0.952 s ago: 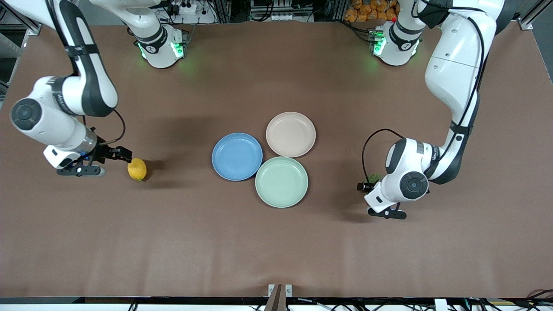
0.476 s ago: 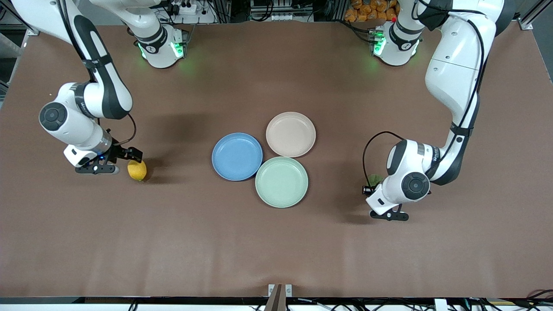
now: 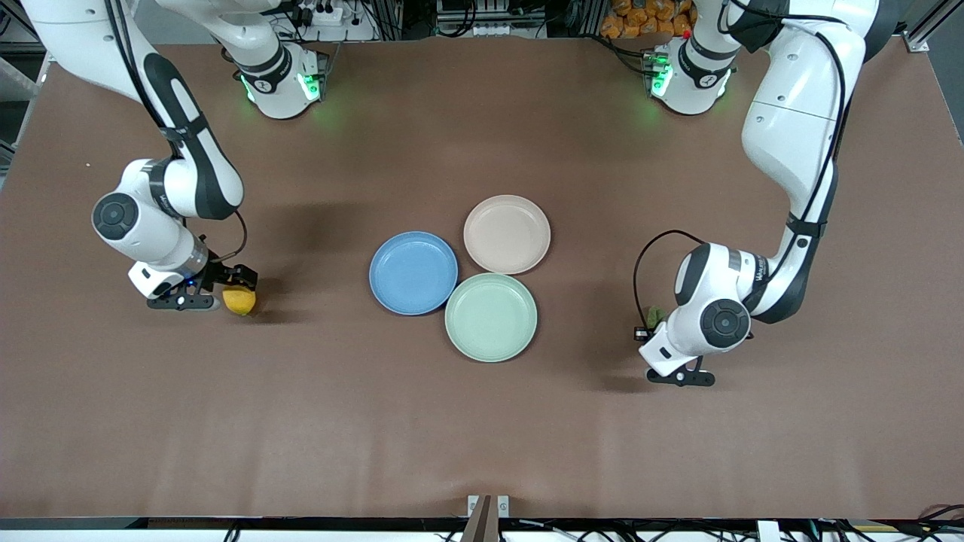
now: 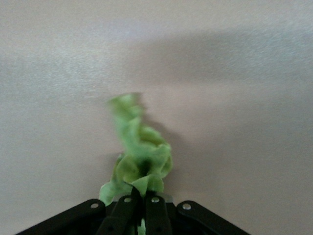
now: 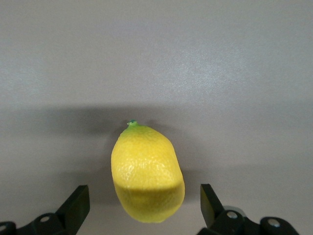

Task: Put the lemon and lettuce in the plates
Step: 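Grasp the lettuce with the left gripper while the right gripper grasps the lemon, then carry the lettuce to the beige plate and open the left gripper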

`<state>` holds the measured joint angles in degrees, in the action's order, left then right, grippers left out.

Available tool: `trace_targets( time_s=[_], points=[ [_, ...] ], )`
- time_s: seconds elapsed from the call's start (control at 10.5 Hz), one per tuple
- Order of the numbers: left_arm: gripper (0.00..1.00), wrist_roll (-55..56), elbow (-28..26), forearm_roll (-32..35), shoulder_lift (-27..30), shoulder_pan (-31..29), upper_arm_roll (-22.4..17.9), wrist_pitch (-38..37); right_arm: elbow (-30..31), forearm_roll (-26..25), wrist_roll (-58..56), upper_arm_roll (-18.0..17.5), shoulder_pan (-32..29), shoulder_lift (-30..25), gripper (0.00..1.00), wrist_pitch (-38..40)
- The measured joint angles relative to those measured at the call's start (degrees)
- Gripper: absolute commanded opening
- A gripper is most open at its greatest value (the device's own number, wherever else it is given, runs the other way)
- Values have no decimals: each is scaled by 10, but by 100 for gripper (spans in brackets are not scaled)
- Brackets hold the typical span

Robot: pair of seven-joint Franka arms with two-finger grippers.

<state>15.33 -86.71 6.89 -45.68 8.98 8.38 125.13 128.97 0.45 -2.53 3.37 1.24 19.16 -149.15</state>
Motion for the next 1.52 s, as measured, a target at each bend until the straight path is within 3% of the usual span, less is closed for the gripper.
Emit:
trace_targets(
  time_s=[0.38,0.76,0.86,1.05,1.14,1.52],
  points=[
    [0,35,-31,0,45,1,25,1,18,0,0,0,0,35,100,-69],
    [0,92,-120,0,130,2,56,3,21,0,0,0,0,63,99,-111],
    [0,108,-145,0,148,2,64,13,21,0,0,0,0,63,89,-114],
    [0,166,-178,0,168,2,97,29,21,0,0,0,0,63,53,-114],
    [0,204,-184,0,171,6,118,31,20,0,0,0,0,61,41,-114],
    [0,347,-188,0,171,98,139,34,19,0,0,-2,1,61,38,-113]
  ],
)
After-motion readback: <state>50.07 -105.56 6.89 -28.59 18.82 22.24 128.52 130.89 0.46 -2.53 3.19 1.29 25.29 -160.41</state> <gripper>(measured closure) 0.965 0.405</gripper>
